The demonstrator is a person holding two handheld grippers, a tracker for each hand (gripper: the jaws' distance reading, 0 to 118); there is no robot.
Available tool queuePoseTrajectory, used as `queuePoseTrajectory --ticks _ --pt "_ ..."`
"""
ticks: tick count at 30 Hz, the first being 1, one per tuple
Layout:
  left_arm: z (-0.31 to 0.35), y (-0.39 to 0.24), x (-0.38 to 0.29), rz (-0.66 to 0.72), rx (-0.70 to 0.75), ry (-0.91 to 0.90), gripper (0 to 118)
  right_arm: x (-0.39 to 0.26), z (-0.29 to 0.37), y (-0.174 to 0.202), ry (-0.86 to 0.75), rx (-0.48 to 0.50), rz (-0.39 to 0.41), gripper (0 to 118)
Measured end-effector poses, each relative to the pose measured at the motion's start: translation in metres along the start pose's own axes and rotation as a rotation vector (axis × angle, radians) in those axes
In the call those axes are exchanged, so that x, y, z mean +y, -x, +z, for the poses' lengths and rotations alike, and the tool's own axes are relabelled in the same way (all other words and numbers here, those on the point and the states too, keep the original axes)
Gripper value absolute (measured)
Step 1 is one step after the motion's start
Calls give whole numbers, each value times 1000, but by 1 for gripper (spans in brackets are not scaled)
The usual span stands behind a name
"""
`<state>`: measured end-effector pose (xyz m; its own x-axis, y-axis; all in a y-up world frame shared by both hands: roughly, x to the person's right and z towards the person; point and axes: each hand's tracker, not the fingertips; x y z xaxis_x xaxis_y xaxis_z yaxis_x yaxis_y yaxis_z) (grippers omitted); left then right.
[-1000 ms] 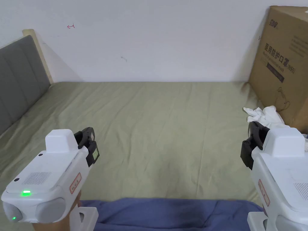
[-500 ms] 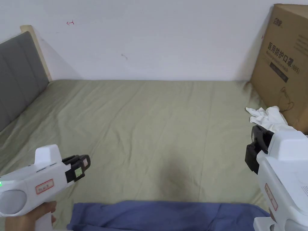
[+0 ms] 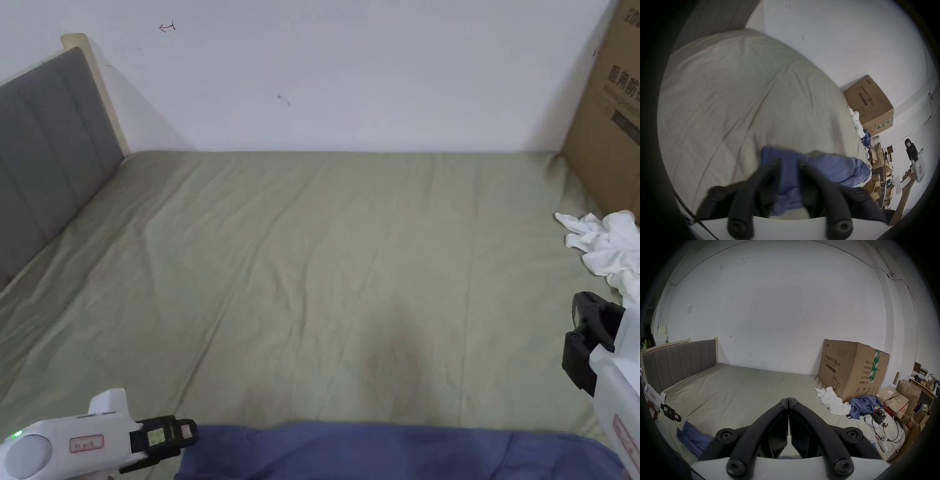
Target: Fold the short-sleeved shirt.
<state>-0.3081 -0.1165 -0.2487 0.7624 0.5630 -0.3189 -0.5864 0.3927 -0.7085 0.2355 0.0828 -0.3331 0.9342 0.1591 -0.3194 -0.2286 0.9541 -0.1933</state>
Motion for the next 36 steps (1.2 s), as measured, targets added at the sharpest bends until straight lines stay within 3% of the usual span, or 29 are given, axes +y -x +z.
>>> queuePoseTrajectory --ticks 1,2,3,4,6,7,10,16,23,29,36 --pt "-6 6 0 5 9 22 46 -1 -2 3 7 2 3 0" --pt "-12 10 -1 13 19 46 74 -2 -4 5 16 3 7 0" --pt "-19 22 0 19 29 55 86 -3 -6 7 25 4 12 0" --pt "-23 28 1 14 19 63 91 -5 -7 8 30 2 13 0" --pt "-29 35 1 20 9 73 90 -5 -10 13 43 3 16 0" --pt "-23 28 -4 34 -4 96 88 -6 -11 13 48 5 15 0" --pt "-29 28 -7 46 -55 109 56 -10 -16 12 62 5 18 0" --pt "-42 15 -22 50 -70 110 12 -14 -21 2 73 1 18 0" --pt "-16 -18 -17 -71 85 33 6 -13 -17 -12 59 -5 6 0" --pt "41 -38 -6 -123 106 -15 5 -9 -10 -23 23 5 -17 0" --pt "98 -20 5 -91 258 -92 5 -9 1 -30 -10 21 -40 0"
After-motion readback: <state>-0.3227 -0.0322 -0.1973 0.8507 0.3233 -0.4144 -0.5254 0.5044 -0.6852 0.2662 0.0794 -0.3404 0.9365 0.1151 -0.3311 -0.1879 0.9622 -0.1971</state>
